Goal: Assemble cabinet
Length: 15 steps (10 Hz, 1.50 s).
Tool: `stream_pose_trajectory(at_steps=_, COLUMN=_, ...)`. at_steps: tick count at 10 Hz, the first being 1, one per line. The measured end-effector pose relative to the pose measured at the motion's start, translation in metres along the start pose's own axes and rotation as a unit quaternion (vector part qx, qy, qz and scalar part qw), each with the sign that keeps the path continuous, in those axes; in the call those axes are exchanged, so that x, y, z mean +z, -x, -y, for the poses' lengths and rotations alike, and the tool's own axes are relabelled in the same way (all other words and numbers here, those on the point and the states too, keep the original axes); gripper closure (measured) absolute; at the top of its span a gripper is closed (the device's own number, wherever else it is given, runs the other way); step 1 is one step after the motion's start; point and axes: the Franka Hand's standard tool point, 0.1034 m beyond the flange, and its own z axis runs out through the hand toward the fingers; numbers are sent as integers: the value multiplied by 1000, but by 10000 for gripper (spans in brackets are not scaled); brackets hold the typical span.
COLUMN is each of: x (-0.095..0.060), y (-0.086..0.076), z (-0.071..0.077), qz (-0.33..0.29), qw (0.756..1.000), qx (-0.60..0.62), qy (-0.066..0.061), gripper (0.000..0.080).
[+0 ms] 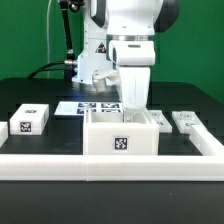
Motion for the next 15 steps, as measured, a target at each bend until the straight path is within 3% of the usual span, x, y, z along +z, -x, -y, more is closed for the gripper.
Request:
stream_pose_trajectory(at_steps=6, x=1, y=-52, z=-12, qz=-8, qw=1000, qx=4, qy=3, gripper=764)
stream_pose_trajectory(at_steps=11, x=1, y=-86, z=-29, qz=-13, qw=999, qx=31, qy=15, gripper=764)
stream_pose_trajectory(at_steps=15, x=1, y=-85, z=-36, qz=2, qw=999, qx=37, qy=-8, gripper=764)
